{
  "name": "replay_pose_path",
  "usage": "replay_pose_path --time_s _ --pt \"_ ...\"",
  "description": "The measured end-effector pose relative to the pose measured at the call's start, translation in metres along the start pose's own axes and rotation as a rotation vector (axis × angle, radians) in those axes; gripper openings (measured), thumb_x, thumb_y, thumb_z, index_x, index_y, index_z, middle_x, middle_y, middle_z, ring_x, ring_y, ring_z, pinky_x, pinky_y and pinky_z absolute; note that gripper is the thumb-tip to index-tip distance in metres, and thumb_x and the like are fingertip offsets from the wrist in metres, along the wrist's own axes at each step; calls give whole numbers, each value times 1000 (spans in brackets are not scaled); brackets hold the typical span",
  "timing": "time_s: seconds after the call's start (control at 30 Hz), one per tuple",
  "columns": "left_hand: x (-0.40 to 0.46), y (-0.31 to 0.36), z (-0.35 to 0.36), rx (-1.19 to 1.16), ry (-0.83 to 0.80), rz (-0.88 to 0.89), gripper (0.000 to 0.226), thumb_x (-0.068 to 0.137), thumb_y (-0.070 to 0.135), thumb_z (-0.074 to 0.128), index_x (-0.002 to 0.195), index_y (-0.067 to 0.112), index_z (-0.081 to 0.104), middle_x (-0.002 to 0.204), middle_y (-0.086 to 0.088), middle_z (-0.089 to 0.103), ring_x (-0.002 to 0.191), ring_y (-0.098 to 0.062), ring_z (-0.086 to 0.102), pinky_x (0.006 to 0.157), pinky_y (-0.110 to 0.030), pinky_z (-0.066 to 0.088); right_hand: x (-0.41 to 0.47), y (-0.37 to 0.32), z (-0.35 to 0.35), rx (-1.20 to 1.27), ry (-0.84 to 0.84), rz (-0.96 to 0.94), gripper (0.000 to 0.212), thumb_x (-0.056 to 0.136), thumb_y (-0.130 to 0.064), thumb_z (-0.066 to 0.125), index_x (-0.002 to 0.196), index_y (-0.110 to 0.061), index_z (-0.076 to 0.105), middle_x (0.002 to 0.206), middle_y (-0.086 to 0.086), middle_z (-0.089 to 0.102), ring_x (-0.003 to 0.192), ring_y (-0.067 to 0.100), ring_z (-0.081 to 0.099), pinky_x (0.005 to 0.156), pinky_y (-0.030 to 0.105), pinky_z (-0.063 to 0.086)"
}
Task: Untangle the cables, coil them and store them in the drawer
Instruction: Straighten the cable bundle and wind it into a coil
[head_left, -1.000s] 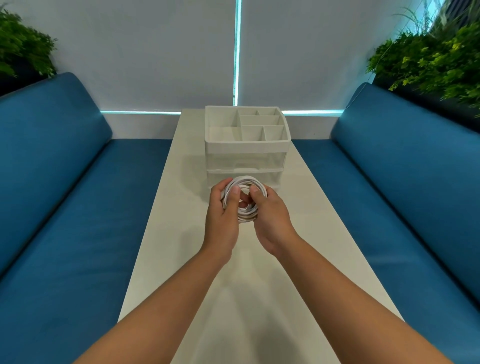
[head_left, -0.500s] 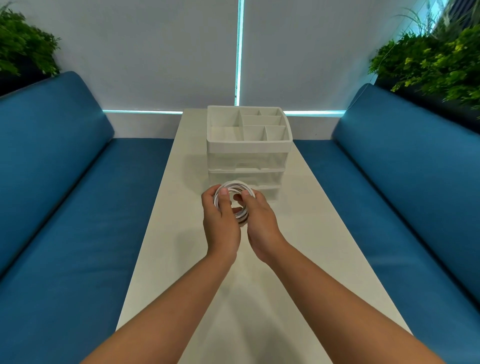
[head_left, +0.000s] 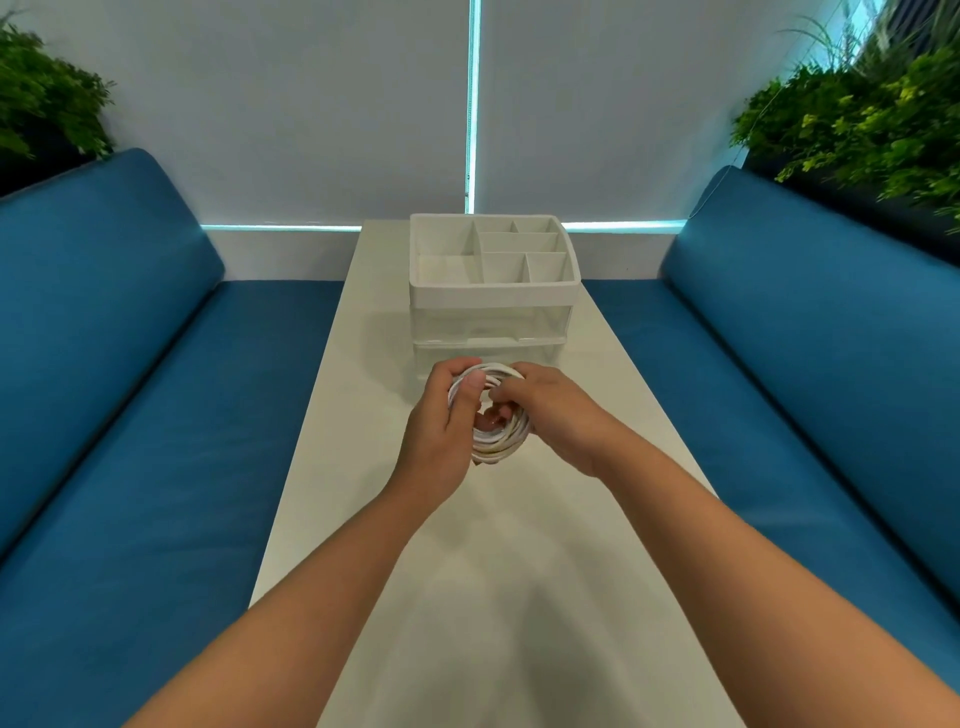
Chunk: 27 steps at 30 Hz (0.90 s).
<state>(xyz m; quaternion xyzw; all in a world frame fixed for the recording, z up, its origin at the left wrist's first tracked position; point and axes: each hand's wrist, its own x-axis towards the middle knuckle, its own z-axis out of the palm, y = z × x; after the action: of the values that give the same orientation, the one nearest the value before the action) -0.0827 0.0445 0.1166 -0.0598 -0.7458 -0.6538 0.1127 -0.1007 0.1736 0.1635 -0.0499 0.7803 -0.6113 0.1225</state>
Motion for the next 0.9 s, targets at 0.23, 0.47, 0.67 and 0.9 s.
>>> replay_pose_path --time_s 0.23,0.47,0.67,0.9 --pt "0 7 4 -201 11 -91 29 101 33 49 129 28 54 113 7 67 98 -7 68 83 -23 55 1 7 0 294 68 14 6 91 -11 52 88 -9 57 66 2 55 64 15 52 71 33 41" --pt "0 11 4 -229 -40 -115 31 103 19 46 132 29 48 109 8 64 86 -1 66 71 -23 56 2 12 6 440 94 23 8 94 -10 49 97 -7 55 63 2 50 57 12 49 64 32 41" --pt "4 7 -1 13 -141 -42 31 105 15 38 133 27 40 112 9 61 93 0 60 82 -17 51 0 1 -16 -217 -75 -88 16 85 -6 58 98 -16 61 77 -2 64 69 10 61 63 18 49" --pt "7 9 2 151 -158 14 36 104 16 41 139 22 38 117 7 58 100 -4 58 87 -16 44 9 -1 -13 -640 84 -222 17 93 -6 45 99 -18 57 85 3 66 70 12 62 59 22 49"
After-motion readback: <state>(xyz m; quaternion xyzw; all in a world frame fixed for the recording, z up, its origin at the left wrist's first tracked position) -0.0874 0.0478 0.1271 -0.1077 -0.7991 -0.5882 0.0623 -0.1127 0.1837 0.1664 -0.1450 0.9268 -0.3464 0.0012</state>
